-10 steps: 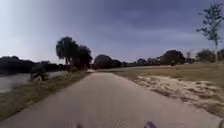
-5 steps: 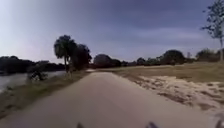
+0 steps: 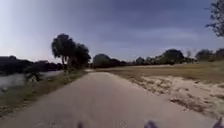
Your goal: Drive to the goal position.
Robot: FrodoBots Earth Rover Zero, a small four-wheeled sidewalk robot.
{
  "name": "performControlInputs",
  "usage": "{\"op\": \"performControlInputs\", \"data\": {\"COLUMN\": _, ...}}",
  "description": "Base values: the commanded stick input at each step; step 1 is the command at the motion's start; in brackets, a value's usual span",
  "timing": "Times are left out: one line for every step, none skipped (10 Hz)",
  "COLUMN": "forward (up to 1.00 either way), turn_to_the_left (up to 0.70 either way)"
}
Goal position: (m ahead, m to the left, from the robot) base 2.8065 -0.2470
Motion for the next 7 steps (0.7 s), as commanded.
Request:
{"op": "performControlInputs", "data": {"forward": 1.00, "turn_to_the_left": 0.00}}
{"op": "performControlInputs", "data": {"forward": 1.00, "turn_to_the_left": 0.00}}
{"op": "performControlInputs", "data": {"forward": 1.00, "turn_to_the_left": 0.00}}
{"op": "performControlInputs", "data": {"forward": 1.00, "turn_to_the_left": 0.00}}
{"op": "performControlInputs", "data": {"forward": 1.00, "turn_to_the_left": 0.00}}
{"op": "performControlInputs", "data": {"forward": 1.00, "turn_to_the_left": 0.00}}
{"op": "performControlInputs", "data": {"forward": 1.00, "turn_to_the_left": 0.00}}
